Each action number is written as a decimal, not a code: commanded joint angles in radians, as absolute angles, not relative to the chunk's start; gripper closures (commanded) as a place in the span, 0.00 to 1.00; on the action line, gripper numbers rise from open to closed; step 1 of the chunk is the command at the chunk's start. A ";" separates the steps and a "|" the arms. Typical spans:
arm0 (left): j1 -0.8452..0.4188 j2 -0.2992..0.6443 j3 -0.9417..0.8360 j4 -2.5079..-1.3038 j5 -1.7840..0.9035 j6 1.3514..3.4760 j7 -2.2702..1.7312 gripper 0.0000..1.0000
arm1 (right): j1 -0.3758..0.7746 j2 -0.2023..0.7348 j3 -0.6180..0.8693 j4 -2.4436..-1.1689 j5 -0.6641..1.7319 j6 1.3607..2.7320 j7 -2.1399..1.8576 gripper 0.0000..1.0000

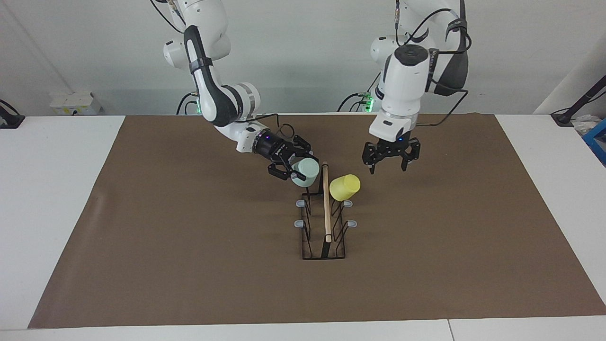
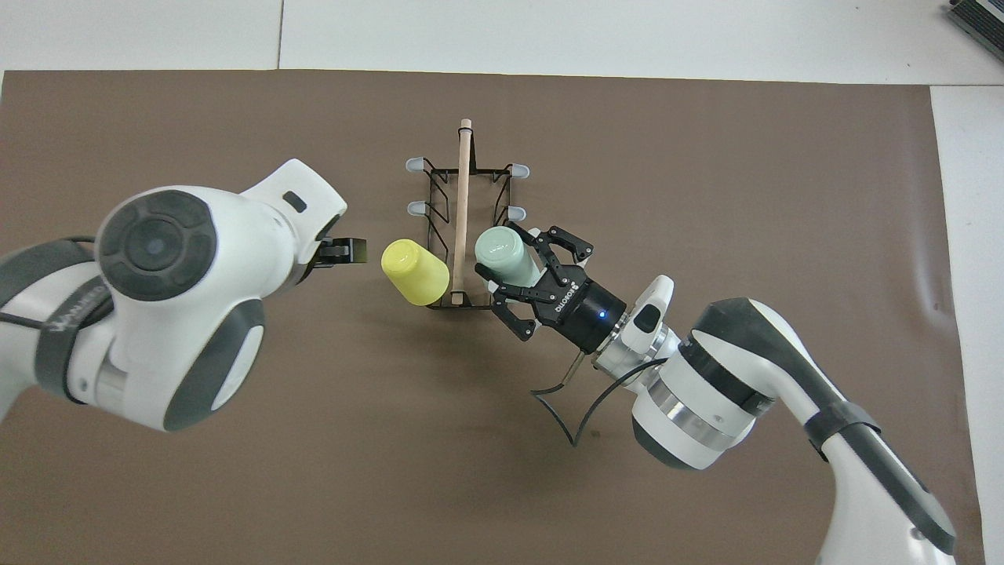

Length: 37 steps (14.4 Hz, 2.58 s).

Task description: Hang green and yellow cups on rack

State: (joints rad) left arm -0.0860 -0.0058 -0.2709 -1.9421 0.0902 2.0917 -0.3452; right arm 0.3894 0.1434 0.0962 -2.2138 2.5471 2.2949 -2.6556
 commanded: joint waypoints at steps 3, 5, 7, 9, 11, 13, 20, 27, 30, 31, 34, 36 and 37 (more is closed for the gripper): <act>-0.141 -0.084 -0.043 -1.863 0.011 1.858 0.009 0.00 | 0.380 0.173 0.097 -2.220 2.622 2.261 -2.752 1.00; -0.134 -0.071 -0.002 -1.772 0.011 1.755 0.115 0.00 | 0.364 0.271 0.097 -2.221 2.629 2.096 -2.807 1.00; -0.103 -0.058 0.002 -1.702 0.011 1.700 0.129 0.00 | 0.353 0.287 0.097 -2.243 2.628 2.060 -2.825 1.00; -0.094 -0.034 0.003 -1.637 0.014 1.677 0.127 0.00 | 0.353 0.285 0.097 -2.253 2.628 2.063 -2.830 1.00; -0.094 -0.008 0.003 -1.576 0.018 1.625 0.127 0.00 | 0.353 0.285 0.097 -2.255 2.628 2.069 -2.830 1.00; -0.094 -0.006 0.006 -1.565 0.018 1.598 0.127 0.00 | 0.351 0.285 0.097 -2.255 2.628 2.077 -2.829 0.46; -0.078 -0.023 0.005 -1.604 0.020 1.588 0.129 0.00 | 0.350 0.290 0.097 -2.252 2.626 2.126 -2.824 0.00; -0.077 -0.034 0.005 -1.618 0.020 1.588 0.118 0.00 | 0.348 0.281 0.097 -2.249 2.599 2.236 -2.812 0.00; -0.080 -0.034 0.003 -1.618 0.020 1.586 0.118 0.00 | 0.301 0.227 0.097 -2.246 2.457 2.366 -2.797 0.00; -0.078 -0.034 0.003 -1.618 0.020 1.586 0.118 0.00 | 0.287 0.200 0.097 -2.246 2.394 2.419 -2.780 0.00; -0.077 -0.034 0.003 -1.618 0.020 1.586 0.118 0.00 | 0.261 0.160 0.097 -2.246 2.274 2.477 -2.750 0.00; -0.078 -0.034 0.003 -1.618 0.020 1.586 0.118 0.00 | 0.227 0.149 0.092 -2.238 2.154 2.485 -2.750 0.00; -0.078 -0.034 0.003 -1.618 0.020 1.586 0.118 0.00 | 0.200 0.147 0.091 -2.223 2.069 2.485 -2.747 0.00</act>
State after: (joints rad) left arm -0.0833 -0.0228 0.0045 -1.6069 0.0217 1.5944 0.1130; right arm 0.2494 0.1616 0.0829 -2.2275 2.1799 2.4797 -2.7183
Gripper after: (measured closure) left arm 0.000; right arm 0.000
